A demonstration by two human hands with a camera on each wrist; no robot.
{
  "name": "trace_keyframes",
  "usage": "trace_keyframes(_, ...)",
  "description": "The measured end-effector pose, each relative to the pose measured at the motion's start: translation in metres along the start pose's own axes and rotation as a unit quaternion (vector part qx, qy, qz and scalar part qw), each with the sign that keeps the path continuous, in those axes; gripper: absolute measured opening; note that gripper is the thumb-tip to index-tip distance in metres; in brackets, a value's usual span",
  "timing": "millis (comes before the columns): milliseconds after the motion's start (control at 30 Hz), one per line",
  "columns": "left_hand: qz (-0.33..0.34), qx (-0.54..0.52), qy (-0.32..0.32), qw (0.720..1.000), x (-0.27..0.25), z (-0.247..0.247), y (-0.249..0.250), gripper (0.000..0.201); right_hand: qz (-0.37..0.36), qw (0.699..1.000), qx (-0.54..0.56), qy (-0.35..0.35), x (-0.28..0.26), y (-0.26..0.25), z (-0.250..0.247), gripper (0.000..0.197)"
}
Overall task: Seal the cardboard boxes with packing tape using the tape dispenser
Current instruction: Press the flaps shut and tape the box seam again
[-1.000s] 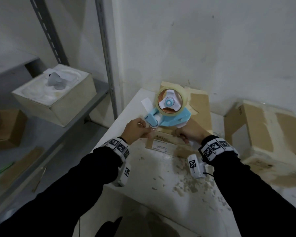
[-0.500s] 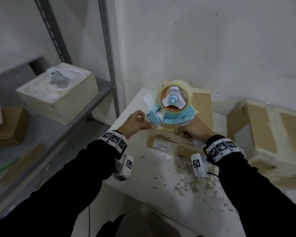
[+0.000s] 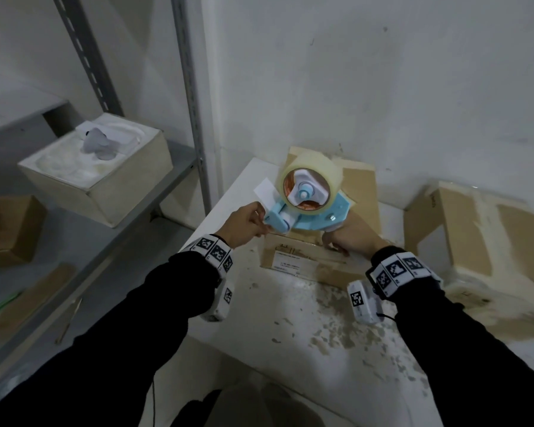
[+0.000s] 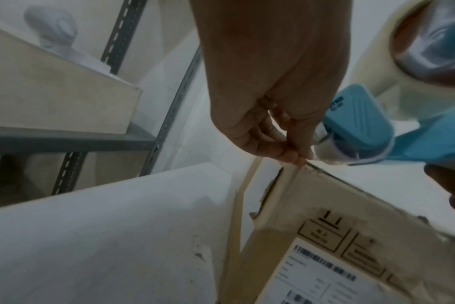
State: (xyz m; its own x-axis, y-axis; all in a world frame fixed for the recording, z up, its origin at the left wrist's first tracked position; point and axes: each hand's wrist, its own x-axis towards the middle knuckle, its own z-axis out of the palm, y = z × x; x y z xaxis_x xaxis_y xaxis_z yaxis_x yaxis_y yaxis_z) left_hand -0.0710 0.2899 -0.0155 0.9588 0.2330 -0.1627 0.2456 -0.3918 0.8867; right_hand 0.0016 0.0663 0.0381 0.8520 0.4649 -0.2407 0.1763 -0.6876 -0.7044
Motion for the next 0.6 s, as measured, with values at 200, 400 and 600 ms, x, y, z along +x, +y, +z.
trace_keyframes(200,0.038,0.096,-0.016,0.995,-0.01,-0.001,-0.008,0.023,-0.02,1.0,-0.004,-0.009,-0.003,0.006,0.009,0.033)
trace_keyframes(400,0.109,0.196,-0.012,0.974,-0.011,-0.001,-0.011,0.024,-0.002,1.0,0.002,-0.004,-0.002,0.008,0.012,0.023)
trace_keyframes(600,0.137,0.226,0.006,0.964,-0.01,0.0,-0.014,0.029,-0.014,1.0,-0.015,-0.004,-0.003,0.009,0.013,0.02)
